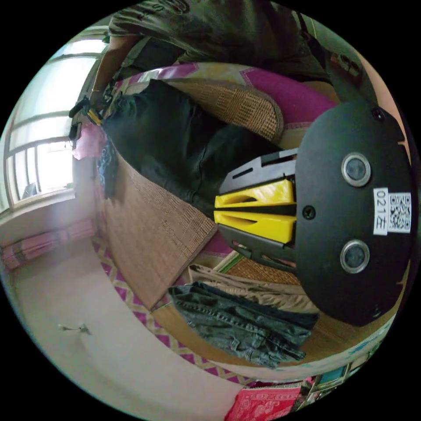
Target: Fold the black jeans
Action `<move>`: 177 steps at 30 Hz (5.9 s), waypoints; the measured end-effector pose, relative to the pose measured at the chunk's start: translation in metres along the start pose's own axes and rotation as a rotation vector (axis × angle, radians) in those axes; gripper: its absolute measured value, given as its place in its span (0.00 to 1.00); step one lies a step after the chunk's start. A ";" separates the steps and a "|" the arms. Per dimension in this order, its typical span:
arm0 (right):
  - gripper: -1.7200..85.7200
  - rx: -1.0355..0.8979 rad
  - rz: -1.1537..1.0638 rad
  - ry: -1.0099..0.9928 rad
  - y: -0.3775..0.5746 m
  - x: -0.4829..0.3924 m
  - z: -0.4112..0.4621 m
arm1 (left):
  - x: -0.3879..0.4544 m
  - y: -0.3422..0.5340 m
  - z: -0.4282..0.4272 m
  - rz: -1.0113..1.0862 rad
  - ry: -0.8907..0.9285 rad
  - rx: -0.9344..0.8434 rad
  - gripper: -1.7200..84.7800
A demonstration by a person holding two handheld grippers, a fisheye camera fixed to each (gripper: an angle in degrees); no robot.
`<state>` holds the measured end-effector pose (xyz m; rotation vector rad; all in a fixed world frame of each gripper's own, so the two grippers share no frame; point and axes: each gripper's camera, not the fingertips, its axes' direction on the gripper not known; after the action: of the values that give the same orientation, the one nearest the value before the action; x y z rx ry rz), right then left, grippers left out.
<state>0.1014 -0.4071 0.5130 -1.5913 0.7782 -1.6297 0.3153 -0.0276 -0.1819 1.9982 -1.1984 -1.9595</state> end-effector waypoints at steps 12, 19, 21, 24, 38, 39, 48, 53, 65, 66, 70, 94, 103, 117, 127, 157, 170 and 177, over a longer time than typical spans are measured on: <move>0.03 0.118 -0.195 -0.100 0.177 -0.173 -0.084 | 0.155 0.148 -0.138 -0.040 0.129 0.143 0.01; 0.03 -0.098 0.012 -0.124 0.242 -0.193 0.019 | 0.186 0.215 -0.087 -0.278 0.205 0.086 0.02; 0.03 -0.086 0.059 -0.125 0.247 -0.189 0.023 | 0.185 0.226 -0.093 -0.321 0.224 0.130 0.03; 0.06 -0.106 0.077 -0.136 0.253 -0.191 0.015 | 0.176 0.243 -0.115 -0.387 0.215 0.185 0.05; 0.14 0.192 0.004 -0.095 0.232 -0.193 -0.025 | 0.139 0.266 -0.130 -0.688 -0.402 0.060 0.11; 0.14 0.186 -0.001 -0.098 0.229 -0.192 -0.021 | 0.138 0.265 -0.129 -0.685 -0.401 0.055 0.10; 0.15 0.099 -0.042 -0.120 0.166 -0.166 0.050 | 0.118 0.216 -0.115 -0.544 -0.336 -0.201 0.01; 0.13 0.028 -0.067 -0.119 0.144 -0.157 0.072 | 0.086 0.169 -0.119 -0.456 -0.372 -0.247 0.01; 0.14 0.086 0.002 -0.128 0.160 -0.167 0.076 | 0.048 0.130 -0.049 -0.396 -0.306 -0.388 0.01; 0.15 0.094 0.005 -0.127 0.163 -0.168 0.074 | 0.048 0.133 -0.050 -0.416 -0.299 -0.370 0.01; 0.15 0.199 0.127 -0.026 0.182 -0.151 0.043 | 0.039 0.147 -0.073 -0.593 -0.393 -0.296 0.01; 0.02 0.129 0.702 0.086 0.158 0.019 0.067 | 0.008 0.071 0.025 -0.546 -0.097 -0.246 0.01; 0.07 -0.104 0.731 0.330 0.155 0.005 0.142 | 0.007 0.084 0.028 -0.567 -0.178 -0.203 0.01; 0.11 0.334 0.640 0.100 0.292 -0.211 0.089 | 0.122 0.313 -0.145 -0.987 -0.112 0.195 0.08; 0.09 0.660 1.130 -0.060 0.469 -0.289 0.153 | 0.185 0.446 -0.156 -1.521 -0.013 0.383 0.14; 0.13 0.839 1.354 -0.316 0.510 -0.277 0.265 | 0.181 0.508 -0.149 -1.552 0.141 0.498 0.11; 0.04 0.808 1.380 -0.297 0.486 -0.246 0.255 | 0.152 0.473 -0.136 -1.551 0.126 0.485 0.01; 0.02 0.899 1.304 -0.439 0.475 -0.220 0.228 | 0.119 0.420 -0.151 -1.391 0.103 0.447 0.01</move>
<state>0.3632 -0.4777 0.0102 -0.4613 0.4947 -0.4560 0.2425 -0.4512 -0.0134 3.7029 -0.0234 -1.8950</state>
